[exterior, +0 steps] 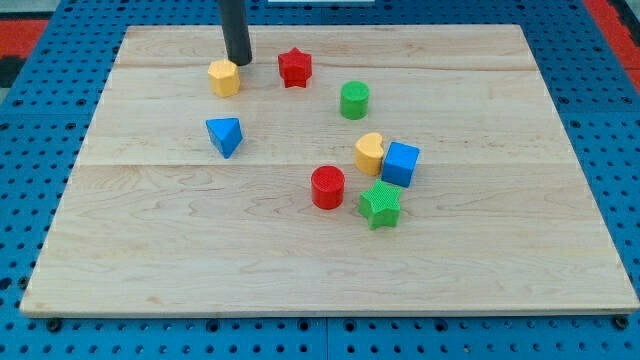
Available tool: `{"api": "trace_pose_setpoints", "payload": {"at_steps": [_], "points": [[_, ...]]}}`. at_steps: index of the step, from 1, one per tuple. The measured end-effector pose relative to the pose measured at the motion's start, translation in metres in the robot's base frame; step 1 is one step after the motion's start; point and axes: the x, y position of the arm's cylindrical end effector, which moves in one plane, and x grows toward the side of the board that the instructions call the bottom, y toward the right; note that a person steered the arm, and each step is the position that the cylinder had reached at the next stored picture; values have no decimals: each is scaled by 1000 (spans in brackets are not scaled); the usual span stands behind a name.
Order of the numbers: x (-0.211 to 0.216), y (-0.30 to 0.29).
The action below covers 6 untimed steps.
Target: Move the red star to top right
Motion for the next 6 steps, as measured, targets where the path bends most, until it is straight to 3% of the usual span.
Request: {"api": "trace_pose_setpoints", "payload": {"at_steps": [2,4,6], "points": [[26,31],[6,35],[30,90]]}}
